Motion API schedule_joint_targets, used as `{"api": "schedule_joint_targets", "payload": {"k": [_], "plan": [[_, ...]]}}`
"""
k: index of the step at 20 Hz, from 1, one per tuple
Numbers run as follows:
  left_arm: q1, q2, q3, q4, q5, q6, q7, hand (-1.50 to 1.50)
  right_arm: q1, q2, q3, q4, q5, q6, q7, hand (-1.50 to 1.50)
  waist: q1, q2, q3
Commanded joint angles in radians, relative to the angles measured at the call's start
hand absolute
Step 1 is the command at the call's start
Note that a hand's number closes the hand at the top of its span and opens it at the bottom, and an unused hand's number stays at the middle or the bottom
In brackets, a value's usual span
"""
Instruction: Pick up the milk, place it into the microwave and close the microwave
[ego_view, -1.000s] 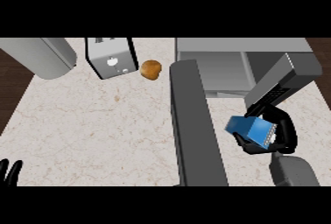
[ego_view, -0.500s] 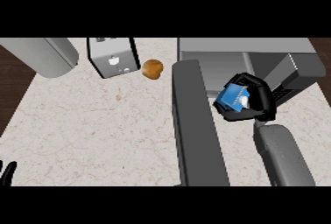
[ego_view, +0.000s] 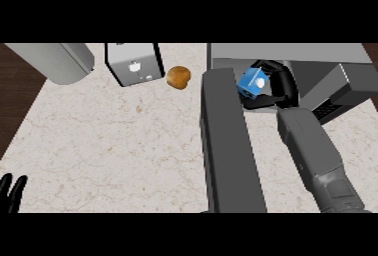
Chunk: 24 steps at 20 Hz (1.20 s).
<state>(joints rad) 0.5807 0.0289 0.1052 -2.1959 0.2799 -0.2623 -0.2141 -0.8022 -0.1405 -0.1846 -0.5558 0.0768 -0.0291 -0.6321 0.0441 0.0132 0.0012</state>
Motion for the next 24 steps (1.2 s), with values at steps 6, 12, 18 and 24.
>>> {"api": "schedule_joint_targets", "payload": {"k": [6, 12, 18, 24], "plan": [[-0.075, 0.012, 0.007, 0.048, 0.013, -0.016, 0.006, -1.50, -0.207, -0.078, -0.052, 0.266, 0.035, -0.051, -0.084, 1.50, 0.032, 0.018, 0.001], [-0.067, 0.008, -0.035, 0.024, -0.007, -0.028, 0.021, -1.50, -0.247, -0.067, -0.031, 0.333, 0.095, -0.202, -0.115, 1.50, 0.061, 0.027, 0.001], [-0.127, 0.027, -0.003, 0.043, -0.006, -0.021, 0.016, -1.50, -0.316, -0.082, -0.076, 0.381, 0.068, -0.257, -0.054, 1.50, 0.090, 0.047, 0.002], [-0.135, 0.029, -0.027, 0.031, -0.061, -0.009, 0.027, -1.50, -0.320, -0.101, -0.113, 0.397, 0.058, -0.473, -0.047, 1.50, 0.109, 0.060, 0.003]]}}
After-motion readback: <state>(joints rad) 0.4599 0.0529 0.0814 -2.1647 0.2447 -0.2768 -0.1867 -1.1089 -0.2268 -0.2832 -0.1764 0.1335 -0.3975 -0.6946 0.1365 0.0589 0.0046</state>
